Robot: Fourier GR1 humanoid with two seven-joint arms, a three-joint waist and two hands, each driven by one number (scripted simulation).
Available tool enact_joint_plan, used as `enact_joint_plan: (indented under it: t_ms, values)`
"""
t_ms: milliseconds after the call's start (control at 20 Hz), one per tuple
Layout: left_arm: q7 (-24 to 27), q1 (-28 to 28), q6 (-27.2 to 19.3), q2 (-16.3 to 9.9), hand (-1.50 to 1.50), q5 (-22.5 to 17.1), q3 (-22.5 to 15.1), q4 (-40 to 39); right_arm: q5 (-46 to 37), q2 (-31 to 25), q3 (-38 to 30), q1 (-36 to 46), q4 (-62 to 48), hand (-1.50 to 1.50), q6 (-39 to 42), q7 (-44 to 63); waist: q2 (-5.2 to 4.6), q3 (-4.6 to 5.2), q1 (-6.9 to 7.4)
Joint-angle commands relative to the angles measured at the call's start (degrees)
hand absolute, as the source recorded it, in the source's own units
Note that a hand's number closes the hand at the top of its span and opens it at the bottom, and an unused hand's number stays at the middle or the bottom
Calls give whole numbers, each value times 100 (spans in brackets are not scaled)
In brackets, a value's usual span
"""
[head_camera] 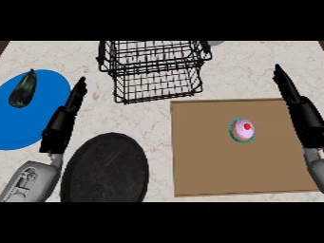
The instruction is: Pick the cupcake from the tray and place it in the tiered basket
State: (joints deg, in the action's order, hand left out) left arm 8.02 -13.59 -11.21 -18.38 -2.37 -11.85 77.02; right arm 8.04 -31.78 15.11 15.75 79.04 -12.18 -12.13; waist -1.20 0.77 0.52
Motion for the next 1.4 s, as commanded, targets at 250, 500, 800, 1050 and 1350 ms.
enact_joint_plan:
  t_ms: [250, 500, 800, 1050, 1350]
  values:
    - [-24, 290, 814, 224, 0, -639, -9, -170, 423, 1805, -177, 1226, -492, -150, -1247, 1998, 89, -65, 121]
    - [-60, 401, 1046, 477, 0, -807, -137, -228, 137, 2576, -438, 1565, -1345, -150, -2002, 1199, 80, -82, 84]
    - [-251, 572, 948, 460, 0, -780, 33, 42, -1313, 1689, 470, 1967, -613, -150, -2130, 2721, 166, -67, -64]
    - [-24, 709, 956, 464, 0, -707, -3, -114, -2063, 375, 1153, 2401, -626, -150, -901, 4435, 261, -16, -224]
    - [-132, 728, 937, 441, 0, -726, 46, -189, -2105, -372, 2055, 3000, -308, -150, 1444, 6077, 286, -6, -224]
